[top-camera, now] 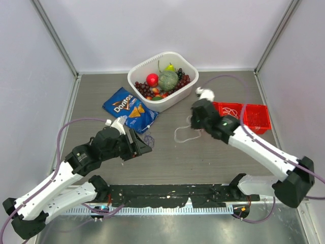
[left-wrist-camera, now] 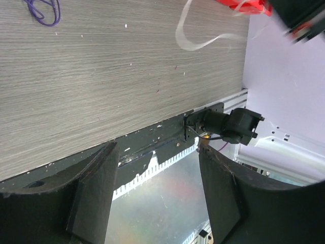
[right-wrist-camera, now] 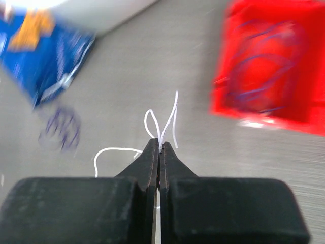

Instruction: Untangle the cables

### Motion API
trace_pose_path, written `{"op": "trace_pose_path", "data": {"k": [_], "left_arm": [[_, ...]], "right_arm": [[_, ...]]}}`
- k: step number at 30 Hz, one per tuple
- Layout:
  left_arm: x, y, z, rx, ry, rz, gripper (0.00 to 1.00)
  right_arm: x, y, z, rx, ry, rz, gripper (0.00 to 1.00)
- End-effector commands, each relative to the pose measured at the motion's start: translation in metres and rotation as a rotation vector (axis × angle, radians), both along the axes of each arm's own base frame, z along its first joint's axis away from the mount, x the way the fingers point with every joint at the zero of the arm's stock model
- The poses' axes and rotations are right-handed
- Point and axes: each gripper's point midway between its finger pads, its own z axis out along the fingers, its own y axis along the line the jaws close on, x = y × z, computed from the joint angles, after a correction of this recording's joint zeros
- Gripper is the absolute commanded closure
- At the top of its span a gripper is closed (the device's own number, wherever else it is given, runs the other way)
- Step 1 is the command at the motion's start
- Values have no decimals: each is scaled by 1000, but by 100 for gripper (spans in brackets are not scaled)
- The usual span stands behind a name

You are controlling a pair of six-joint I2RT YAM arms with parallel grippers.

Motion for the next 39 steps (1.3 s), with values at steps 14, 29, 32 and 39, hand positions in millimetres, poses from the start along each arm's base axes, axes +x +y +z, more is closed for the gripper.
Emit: {"op": "trace_pose_path", "data": {"k": [14,29,32,39], "left_arm": [[2,4,20,-68,-30,44,33],[8,-1,15,-37,-17,46,33],[12,-6,17,-14,-25,29,32],[20,-14,17,41,-40,-13,32]], "right_arm": [[117,-282,94,-582,-228,-921,99],[157,-237,-52,-271,87,-709,99],[153,-233,-76,-177,155,-690,99],[138,-249,-109,-1,299,-716,99]]}}
